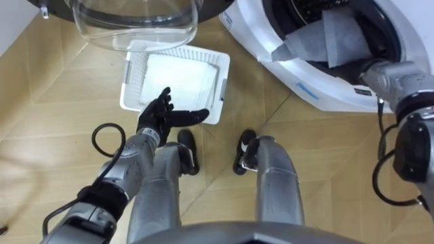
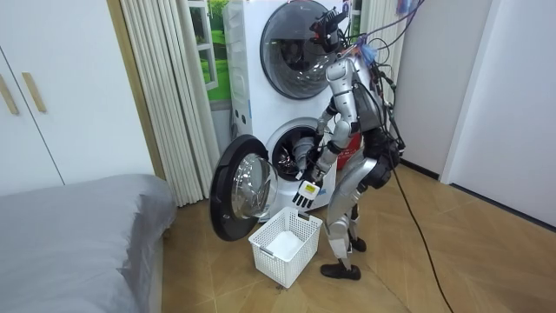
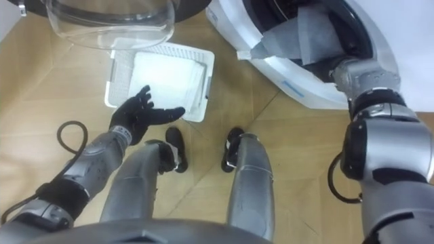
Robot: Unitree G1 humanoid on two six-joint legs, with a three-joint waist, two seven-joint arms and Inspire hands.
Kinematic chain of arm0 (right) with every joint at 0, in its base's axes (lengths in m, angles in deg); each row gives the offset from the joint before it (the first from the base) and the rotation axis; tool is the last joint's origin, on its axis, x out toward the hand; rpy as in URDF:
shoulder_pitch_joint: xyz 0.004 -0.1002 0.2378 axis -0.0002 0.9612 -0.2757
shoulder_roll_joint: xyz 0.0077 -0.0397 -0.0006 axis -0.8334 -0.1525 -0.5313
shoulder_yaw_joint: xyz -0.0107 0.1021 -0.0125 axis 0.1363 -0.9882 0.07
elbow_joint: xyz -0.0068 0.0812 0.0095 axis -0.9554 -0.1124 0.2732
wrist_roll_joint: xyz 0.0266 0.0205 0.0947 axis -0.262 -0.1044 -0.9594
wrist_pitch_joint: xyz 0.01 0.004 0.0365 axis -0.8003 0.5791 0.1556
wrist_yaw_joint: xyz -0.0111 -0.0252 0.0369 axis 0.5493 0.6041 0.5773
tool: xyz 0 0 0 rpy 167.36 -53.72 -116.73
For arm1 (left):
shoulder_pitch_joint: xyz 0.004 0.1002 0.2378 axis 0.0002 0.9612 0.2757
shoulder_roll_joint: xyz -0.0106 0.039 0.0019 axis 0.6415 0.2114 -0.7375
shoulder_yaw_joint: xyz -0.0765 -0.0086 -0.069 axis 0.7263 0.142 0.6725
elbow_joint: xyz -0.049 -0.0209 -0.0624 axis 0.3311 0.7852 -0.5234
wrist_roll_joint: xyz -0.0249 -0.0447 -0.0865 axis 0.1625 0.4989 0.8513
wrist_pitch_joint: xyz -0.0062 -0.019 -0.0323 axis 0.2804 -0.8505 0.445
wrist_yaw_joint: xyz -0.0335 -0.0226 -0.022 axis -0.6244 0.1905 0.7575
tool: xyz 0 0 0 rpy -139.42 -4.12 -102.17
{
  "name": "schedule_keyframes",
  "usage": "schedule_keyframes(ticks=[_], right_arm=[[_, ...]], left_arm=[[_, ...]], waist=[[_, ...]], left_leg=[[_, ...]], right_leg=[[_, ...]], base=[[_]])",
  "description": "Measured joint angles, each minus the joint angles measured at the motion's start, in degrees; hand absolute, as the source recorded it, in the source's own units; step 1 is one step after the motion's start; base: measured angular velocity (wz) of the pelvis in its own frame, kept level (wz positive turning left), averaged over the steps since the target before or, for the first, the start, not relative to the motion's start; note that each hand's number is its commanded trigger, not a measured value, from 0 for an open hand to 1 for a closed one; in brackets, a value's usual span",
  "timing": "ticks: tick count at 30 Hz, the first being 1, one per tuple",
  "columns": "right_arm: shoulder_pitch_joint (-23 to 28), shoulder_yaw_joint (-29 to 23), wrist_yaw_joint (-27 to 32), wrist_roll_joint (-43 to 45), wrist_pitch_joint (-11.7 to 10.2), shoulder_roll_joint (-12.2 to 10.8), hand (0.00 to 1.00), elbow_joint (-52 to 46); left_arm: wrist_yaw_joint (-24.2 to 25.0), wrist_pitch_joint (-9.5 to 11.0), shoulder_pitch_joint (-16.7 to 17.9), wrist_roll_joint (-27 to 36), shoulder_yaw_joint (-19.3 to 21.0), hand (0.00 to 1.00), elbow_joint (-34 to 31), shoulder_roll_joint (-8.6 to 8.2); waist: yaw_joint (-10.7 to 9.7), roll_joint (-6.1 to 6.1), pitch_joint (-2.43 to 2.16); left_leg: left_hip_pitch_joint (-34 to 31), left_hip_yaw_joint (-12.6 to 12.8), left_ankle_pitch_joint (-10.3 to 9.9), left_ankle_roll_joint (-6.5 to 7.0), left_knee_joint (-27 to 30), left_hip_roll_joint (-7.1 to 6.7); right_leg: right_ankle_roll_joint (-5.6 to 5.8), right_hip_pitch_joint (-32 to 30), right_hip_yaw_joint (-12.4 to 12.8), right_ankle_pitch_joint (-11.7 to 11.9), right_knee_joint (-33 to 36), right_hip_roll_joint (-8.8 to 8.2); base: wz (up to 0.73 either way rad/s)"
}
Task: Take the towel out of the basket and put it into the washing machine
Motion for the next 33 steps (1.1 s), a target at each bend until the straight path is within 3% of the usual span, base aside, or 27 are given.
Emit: schedule_keyframes(ticks=[4,10,24,30,33], right_arm=[[-1.30,-3.26,7.17,-0.04,-1.91,0.01,0.00,-0.03],[-2.36,-3.27,13.16,-2.74,-5.64,0.00,0.00,-0.03],[-2.45,-3.31,18.73,-6.80,-13.18,0.00,0.00,-0.72],[-2.28,-3.31,18.88,-6.79,-13.96,0.00,0.00,-1.12],[-1.10,-3.36,18.85,-6.76,-14.77,0.00,0.00,-1.23]], left_arm=[[-1.12,0.08,0.72,-2.55,0.23,0.00,-1.24,-0.34],[-1.99,0.54,0.92,-2.55,-1.04,0.00,-1.33,-0.56],[0.58,1.73,0.36,-2.48,-3.64,0.00,-2.00,-1.44],[2.17,1.77,0.30,-2.48,-4.13,0.00,-1.87,-1.65],[3.76,2.19,0.07,-2.51,-4.07,0.00,-0.71,-1.80]], waist=[[0.01,0.02,-0.01],[0.32,0.19,0.00],[1.90,1.86,-0.15],[2.09,2.99,-0.24],[3.12,3.22,-0.25]], left_leg=[[-0.21,1.03,-0.43,0.70,0.45,-0.16],[-0.25,1.37,-0.51,0.83,0.26,-0.21],[-0.20,1.62,-0.48,0.92,0.23,0.13],[0.72,1.63,-0.47,0.93,-0.14,0.09],[2.21,1.75,-0.43,0.87,-0.95,0.14]], right_leg=[[0.44,-0.32,-0.12,-0.34,0.92,-0.90],[0.59,-0.45,0.06,-0.43,1.01,-1.00],[0.62,0.05,-0.50,-0.45,0.79,-0.97],[0.64,0.90,-0.51,-0.45,0.76,-1.01],[0.66,2.34,-0.53,-0.41,-0.12,-0.76]], base=[[0.06],[0.00],[0.01],[0.00],[-0.01]])
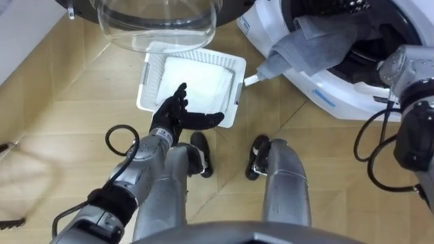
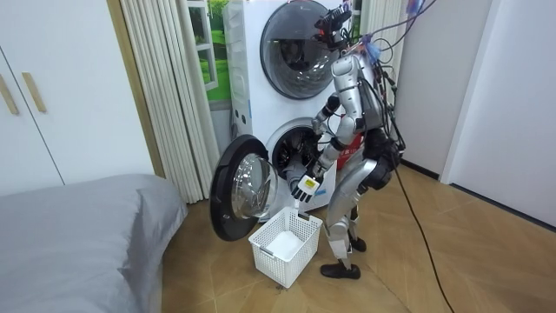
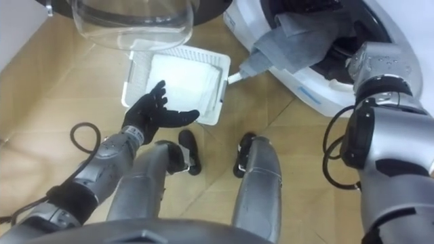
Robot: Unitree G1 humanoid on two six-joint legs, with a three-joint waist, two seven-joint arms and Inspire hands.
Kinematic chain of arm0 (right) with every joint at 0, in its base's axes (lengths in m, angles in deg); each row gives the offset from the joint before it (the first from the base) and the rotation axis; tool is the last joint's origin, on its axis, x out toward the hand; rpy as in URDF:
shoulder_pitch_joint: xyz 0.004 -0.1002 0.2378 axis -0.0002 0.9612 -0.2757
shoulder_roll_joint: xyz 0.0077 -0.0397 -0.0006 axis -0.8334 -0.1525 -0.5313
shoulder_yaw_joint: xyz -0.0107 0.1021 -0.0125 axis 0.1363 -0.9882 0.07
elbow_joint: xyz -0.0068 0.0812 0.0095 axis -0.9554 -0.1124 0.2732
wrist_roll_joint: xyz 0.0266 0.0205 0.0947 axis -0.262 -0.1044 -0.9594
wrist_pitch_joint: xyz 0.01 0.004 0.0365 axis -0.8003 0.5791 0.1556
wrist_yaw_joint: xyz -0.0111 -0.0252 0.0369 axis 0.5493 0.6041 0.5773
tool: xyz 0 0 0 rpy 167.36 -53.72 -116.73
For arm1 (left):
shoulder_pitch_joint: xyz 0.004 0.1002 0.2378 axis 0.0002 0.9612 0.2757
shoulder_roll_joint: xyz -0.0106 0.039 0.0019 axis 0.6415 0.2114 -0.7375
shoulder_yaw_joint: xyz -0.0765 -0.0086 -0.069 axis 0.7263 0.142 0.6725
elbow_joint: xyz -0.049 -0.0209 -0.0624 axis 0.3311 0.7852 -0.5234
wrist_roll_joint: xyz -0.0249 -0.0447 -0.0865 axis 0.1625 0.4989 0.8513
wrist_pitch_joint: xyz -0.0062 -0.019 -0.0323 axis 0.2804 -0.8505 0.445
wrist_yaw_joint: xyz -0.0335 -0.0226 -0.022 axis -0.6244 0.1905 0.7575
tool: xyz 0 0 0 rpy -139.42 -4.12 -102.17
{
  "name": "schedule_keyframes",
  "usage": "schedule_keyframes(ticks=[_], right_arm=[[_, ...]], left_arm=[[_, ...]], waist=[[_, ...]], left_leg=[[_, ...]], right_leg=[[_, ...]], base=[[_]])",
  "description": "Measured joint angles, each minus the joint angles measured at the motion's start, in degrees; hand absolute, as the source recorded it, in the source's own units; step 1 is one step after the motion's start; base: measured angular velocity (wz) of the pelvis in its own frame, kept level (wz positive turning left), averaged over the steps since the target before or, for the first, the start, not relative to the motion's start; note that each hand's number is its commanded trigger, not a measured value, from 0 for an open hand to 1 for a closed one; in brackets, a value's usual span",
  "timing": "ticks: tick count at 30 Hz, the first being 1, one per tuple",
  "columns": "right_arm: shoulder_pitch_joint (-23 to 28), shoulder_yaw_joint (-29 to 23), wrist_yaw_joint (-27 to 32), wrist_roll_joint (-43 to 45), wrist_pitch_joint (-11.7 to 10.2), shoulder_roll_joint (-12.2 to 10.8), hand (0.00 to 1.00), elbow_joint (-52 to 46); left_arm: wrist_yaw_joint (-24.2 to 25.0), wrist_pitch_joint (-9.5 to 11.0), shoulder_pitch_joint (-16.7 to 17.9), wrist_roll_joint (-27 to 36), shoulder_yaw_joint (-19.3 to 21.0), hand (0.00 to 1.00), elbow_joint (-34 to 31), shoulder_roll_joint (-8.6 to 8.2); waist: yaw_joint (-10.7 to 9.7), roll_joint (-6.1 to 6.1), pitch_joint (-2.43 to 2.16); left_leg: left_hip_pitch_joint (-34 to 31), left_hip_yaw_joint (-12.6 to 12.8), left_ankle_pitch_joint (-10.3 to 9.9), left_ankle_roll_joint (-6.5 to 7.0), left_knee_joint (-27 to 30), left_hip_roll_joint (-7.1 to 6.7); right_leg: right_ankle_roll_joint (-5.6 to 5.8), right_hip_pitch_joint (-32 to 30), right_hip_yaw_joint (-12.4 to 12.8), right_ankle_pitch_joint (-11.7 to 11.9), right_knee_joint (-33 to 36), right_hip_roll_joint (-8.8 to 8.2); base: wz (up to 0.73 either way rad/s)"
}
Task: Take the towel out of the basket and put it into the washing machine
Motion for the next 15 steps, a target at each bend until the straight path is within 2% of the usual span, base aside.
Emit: schedule_keyframes(ticks=[2,4,6,8,9,11,12,13,15], right_arm=[[1.53,-0.01,-0.15,0.00,-0.86,-0.02,0.00,-0.05],[4.77,0.09,-0.80,0.05,-1.22,-0.06,0.00,-1.96],[9.13,0.15,-2.59,-0.35,-1.27,-0.40,0.00,-4.04],[12.23,0.20,-4.03,0.52,-1.29,-0.68,0.00,-3.98],[14.77,0.20,-5.24,0.89,-1.29,-1.14,0.00,-4.35],[18.39,0.40,-7.68,2.76,-1.43,-2.61,0.00,-3.38],[21.36,1.20,-9.42,5.78,-1.44,-3.48,0.00,-2.86],[25.28,3.45,-10.97,9.93,-2.33,-4.31,0.00,-2.96],[31.19,6.33,-13.52,16.38,-3.80,-4.66,0.00,-1.31]], left_arm=[[0.97,0.39,-0.15,-0.02,0.04,0.00,1.42,0.16],[1.29,0.43,-0.04,-1.08,0.19,0.00,2.36,0.33],[1.39,0.59,0.26,-3.07,1.15,0.00,4.16,0.53],[1.36,0.63,0.51,-4.67,1.56,0.00,7.12,0.87],[1.31,0.69,1.16,-6.21,2.38,0.00,8.83,1.18],[1.10,1.15,1.95,-7.79,3.09,0.00,12.32,2.32],[0.90,1.25,2.68,-9.45,4.77,0.00,14.90,2.72],[0.59,1.64,4.08,-9.94,5.81,0.00,16.64,3.62],[0.42,2.26,6.54,-10.72,8.01,0.00,19.32,4.71]], waist=[[0.62,0.05,-0.02],[1.68,0.15,-0.01],[1.93,0.39,-0.09],[1.97,0.90,-0.38],[1.93,1.32,-0.68],[2.24,1.46,-0.79],[2.45,1.72,-0.99],[2.92,1.89,-1.31],[3.48,2.57,-1.82]], left_leg=[[1.46,0.02,0.01,-0.02,-0.84,-0.10],[3.26,0.01,0.07,-0.11,-2.11,-0.09],[5.07,-0.23,0.09,-0.15,-3.38,-0.05],[6.92,-0.60,0.15,-0.27,-4.31,0.04],[8.36,-0.95,0.26,-0.44,-5.45,0.01],[11.54,-0.94,0.50,-0.84,-7.61,0.08],[13.75,-0.94,0.64,-1.10,-9.23,0.29],[16.06,-0.95,0.78,-1.49,-11.05,0.49],[19.07,-1.02,0.88,-2.07,-13.28,1.05]], right_leg=[[0.11,1.60,-0.30,0.02,-0.82,0.02],[0.43,3.58,-0.56,0.24,-2.40,0.38],[0.79,5.97,-1.18,0.46,-4.32,0.79],[1.10,8.50,-1.99,0.73,-6.25,1.41],[1.35,10.35,-2.10,1.07,-7.78,1.91],[1.50,13.62,-2.17,1.62,-10.54,2.73],[1.52,16.13,-2.73,2.13,-12.77,3.32],[1.61,18.26,-2.77,2.75,-15.20,4.16],[1.66,22.31,-3.00,4.01,-19.36,5.71]], base=[[0.00],[0.00],[0.02],[0.06],[0.00],[-0.09],[-0.15],[-0.15],[-0.18]])
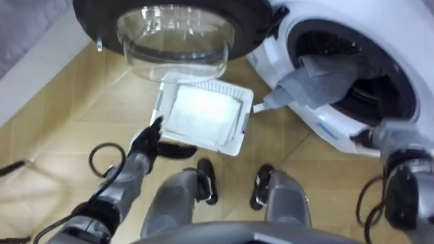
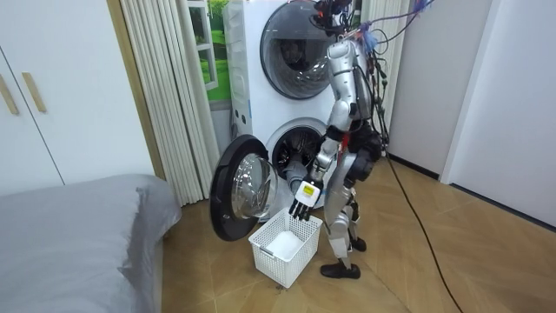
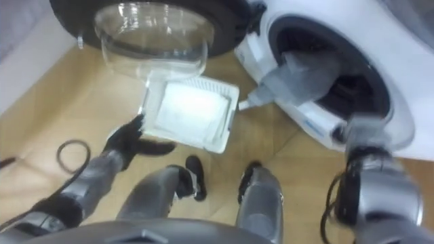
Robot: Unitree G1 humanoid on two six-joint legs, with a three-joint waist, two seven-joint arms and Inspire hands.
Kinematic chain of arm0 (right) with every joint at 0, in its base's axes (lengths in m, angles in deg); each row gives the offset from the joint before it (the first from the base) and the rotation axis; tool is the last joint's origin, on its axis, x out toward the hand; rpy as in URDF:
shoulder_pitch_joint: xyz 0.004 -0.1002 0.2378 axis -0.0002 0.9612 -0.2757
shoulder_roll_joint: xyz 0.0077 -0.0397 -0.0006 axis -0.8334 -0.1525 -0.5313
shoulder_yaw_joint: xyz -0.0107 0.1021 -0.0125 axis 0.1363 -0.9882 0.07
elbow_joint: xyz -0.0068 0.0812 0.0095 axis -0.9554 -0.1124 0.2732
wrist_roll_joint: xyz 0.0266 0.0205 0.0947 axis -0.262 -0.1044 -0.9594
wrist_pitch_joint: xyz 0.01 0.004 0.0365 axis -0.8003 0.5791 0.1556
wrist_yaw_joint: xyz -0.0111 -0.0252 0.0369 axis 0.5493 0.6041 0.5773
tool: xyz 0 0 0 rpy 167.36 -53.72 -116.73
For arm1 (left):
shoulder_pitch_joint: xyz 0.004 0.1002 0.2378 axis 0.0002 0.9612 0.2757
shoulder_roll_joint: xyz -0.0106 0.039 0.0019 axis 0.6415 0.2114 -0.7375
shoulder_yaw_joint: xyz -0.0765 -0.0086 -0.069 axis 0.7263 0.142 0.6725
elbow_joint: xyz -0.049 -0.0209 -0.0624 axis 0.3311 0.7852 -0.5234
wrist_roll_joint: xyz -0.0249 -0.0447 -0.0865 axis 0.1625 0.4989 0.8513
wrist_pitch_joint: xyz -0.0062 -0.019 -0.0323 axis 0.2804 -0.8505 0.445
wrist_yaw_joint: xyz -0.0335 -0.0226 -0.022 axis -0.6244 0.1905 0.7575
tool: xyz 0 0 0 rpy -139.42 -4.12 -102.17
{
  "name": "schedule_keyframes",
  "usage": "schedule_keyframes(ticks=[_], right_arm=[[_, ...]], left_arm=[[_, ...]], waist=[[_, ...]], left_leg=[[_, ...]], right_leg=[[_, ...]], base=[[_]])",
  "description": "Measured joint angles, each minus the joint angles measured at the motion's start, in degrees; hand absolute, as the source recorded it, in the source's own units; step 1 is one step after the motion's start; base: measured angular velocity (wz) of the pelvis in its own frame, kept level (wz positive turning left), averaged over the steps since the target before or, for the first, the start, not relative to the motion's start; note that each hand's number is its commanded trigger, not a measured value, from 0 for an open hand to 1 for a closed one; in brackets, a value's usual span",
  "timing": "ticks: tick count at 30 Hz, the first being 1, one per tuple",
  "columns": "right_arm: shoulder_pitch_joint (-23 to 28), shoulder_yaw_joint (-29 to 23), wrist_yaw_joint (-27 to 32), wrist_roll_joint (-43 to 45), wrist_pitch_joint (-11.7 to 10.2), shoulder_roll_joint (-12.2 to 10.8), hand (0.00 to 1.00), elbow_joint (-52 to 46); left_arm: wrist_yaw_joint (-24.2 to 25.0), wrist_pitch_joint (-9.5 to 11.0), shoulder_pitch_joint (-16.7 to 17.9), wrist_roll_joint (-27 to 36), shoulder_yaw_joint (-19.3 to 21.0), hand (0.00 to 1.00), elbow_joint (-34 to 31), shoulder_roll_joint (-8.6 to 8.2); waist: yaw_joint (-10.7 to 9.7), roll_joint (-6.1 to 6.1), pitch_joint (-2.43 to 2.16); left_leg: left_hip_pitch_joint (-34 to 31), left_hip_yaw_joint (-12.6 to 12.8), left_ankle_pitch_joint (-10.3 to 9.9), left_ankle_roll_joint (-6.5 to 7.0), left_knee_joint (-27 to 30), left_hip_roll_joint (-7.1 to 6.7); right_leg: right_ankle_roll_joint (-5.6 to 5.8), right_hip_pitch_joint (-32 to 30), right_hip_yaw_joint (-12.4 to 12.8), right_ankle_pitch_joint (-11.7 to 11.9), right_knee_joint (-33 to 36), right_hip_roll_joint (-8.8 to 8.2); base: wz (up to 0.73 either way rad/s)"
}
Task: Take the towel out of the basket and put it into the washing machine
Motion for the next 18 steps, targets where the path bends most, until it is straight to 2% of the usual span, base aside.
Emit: schedule_keyframes(ticks=[2,4,7,9,13,18], right_arm=[[6.23,3.13,-2.98,7.31,-0.32,-0.30,0.00,1.57],[13.24,5.68,-7.27,18.00,0.59,-0.62,0.00,2.99],[18.33,8.92,-12.19,29.13,2.22,-1.65,0.00,3.16],[19.63,10.01,-15.14,36.44,3.27,-3.06,0.00,3.14],[18.84,12.20,-21.42,48.37,4.82,-4.91,0.00,2.81],[18.18,12.55,-25.78,52.17,5.42,-5.41,0.00,2.27]], left_arm=[[-0.35,0.09,2.73,-0.63,2.76,0.00,3.00,1.02],[-1.02,-0.01,6.56,-1.11,6.05,0.00,5.76,1.88],[-1.43,-0.29,9.30,-1.15,8.38,0.00,7.15,1.60],[-1.18,-0.40,10.03,-2.10,9.48,0.00,7.23,0.93],[-0.56,-0.61,10.06,-2.89,10.03,0.00,7.84,-0.56],[0.28,-2.00,10.42,-2.86,10.89,0.00,8.84,-1.01]], waist=[[0.15,0.09,-0.20],[-0.37,0.05,-0.48],[-0.66,-0.68,-0.86],[-0.67,-1.00,-0.92],[-0.54,-1.16,-0.77],[-0.14,-1.25,-0.70]], left_leg=[[3.83,0.02,-0.03,-0.66,-2.24,0.18],[8.33,0.21,0.33,-1.44,-5.54,0.12],[13.15,1.41,0.89,-2.32,-9.26,0.08],[15.24,1.38,1.18,-2.80,-10.55,0.22],[19.94,1.36,1.09,-3.69,-12.27,0.93],[23.39,0.79,1.07,-4.36,-13.09,1.03]], right_leg=[[0.06,3.85,0.19,0.72,-3.43,1.14],[0.05,8.19,0.37,1.39,-6.60,1.94],[-0.18,11.65,1.62,1.82,-8.93,2.91],[-0.50,14.08,1.32,2.29,-10.82,3.61],[-0.84,18.87,1.36,2.68,-13.34,4.90],[-0.93,22.97,0.87,2.73,-15.76,5.65]], base=[[-0.22],[-0.22],[-0.29],[-0.05],[-0.05],[0.05]])
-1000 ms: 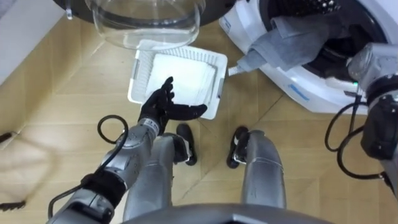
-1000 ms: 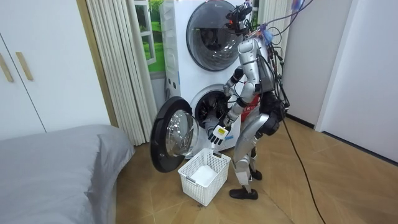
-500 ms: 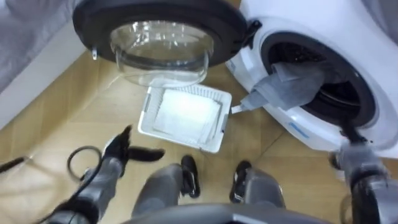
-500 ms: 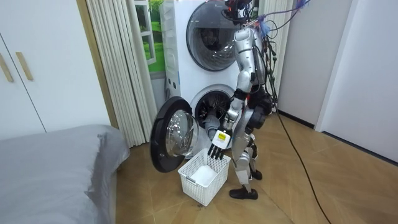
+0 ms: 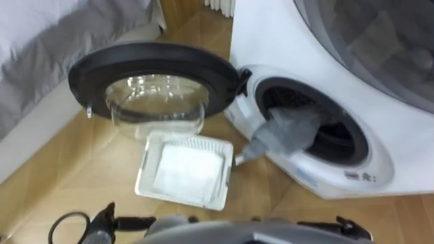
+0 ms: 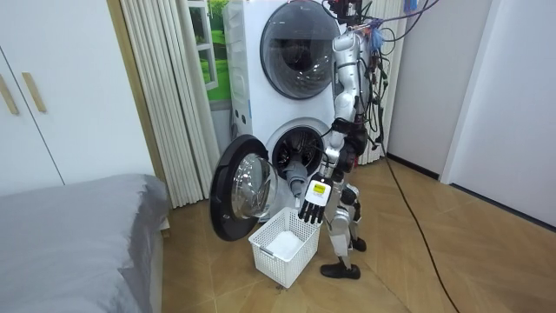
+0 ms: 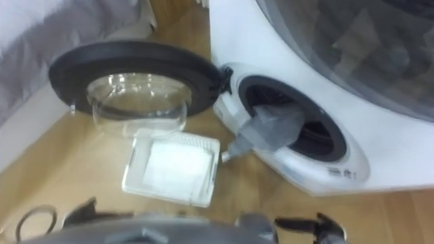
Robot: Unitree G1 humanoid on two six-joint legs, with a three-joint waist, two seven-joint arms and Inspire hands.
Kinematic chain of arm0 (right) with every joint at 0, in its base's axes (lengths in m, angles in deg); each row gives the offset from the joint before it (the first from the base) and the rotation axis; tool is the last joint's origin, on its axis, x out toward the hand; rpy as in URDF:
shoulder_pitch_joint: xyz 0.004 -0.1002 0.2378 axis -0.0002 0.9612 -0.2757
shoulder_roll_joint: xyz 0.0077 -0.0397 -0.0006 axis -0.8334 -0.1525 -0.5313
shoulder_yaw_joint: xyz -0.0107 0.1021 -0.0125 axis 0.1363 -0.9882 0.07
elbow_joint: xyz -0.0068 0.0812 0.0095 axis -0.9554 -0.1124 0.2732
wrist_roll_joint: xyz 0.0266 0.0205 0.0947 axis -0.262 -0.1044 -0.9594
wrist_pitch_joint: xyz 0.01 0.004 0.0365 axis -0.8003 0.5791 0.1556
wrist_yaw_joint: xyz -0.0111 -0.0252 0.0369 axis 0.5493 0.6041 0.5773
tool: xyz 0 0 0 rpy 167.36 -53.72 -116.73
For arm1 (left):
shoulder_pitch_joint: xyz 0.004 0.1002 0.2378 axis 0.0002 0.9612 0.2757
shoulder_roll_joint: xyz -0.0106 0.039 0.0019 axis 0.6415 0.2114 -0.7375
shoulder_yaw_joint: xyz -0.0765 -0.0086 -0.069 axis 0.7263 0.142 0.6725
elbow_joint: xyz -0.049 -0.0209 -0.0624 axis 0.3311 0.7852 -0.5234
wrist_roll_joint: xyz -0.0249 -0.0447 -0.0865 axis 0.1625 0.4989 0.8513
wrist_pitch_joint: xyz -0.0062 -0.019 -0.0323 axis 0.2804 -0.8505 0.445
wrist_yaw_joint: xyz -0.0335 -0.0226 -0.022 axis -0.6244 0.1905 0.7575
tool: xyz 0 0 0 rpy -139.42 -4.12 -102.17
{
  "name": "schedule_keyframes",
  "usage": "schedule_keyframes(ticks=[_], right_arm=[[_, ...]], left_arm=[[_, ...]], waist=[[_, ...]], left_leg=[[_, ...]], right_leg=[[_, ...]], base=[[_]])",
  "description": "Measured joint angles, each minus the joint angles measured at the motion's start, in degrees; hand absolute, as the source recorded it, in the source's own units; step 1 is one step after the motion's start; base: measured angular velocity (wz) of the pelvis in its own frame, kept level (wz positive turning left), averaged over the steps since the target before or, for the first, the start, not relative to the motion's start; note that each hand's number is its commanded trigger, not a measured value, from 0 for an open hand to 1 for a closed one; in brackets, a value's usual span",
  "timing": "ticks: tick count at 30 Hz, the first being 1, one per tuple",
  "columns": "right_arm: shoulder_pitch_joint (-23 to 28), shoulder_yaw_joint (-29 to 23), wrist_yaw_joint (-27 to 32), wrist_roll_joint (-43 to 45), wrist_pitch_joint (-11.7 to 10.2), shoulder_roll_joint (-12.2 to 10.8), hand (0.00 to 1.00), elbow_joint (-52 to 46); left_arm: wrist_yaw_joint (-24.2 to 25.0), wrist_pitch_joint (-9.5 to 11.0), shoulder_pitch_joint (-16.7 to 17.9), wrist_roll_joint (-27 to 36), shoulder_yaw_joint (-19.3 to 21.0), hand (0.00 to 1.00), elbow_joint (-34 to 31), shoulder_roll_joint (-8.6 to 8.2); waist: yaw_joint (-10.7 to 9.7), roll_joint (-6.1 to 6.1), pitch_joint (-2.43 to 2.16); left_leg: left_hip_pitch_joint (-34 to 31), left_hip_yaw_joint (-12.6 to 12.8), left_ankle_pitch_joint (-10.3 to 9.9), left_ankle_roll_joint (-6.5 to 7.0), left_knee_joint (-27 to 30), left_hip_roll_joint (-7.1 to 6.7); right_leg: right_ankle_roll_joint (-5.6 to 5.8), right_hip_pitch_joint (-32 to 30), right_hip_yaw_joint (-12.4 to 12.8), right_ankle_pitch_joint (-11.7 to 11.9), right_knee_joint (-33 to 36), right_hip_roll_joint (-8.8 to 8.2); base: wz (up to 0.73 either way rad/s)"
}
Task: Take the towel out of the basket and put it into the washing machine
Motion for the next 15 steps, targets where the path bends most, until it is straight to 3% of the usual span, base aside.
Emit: schedule_keyframes(ticks=[6,8,9,15], right_arm=[[-0.42,-0.63,-4.48,4.21,0.64,-1.27,0.00,0.45],[-0.50,-0.55,-4.96,5.69,1.37,-1.29,0.00,0.29],[-0.51,-0.54,-4.99,6.36,1.77,-1.41,0.00,0.28],[-1.24,-0.65,-6.05,9.49,3.35,-1.79,0.00,-0.39]], left_arm=[[-0.26,-1.25,1.20,-0.28,6.18,0.00,0.31,-1.88],[-0.53,-1.77,1.12,-0.31,6.92,0.00,0.28,-1.93],[-0.71,-2.30,0.96,-0.28,7.08,0.00,0.26,-1.92],[-1.60,-3.97,0.25,-2.82,8.19,0.00,-0.70,-1.91]], waist=[[0.17,-0.47,0.16],[0.57,-0.68,0.19],[0.81,-1.00,0.48],[1.06,-1.73,0.25]], left_leg=[[3.35,-0.01,0.09,-0.46,-1.67,0.00],[4.01,0.04,0.08,-0.55,-2.00,0.04],[4.63,0.08,0.09,-0.60,-2.31,0.03],[4.85,0.15,0.06,-0.65,-2.35,0.04]], right_leg=[[0.03,2.93,1.00,-0.02,-1.13,0.51],[0.06,3.31,1.09,-0.04,-1.14,0.61],[0.06,3.73,1.17,-0.04,-1.18,0.66],[0.06,3.88,1.02,-0.04,-1.27,0.69]], base=[[-0.03],[-0.09],[-0.06],[-0.02]])
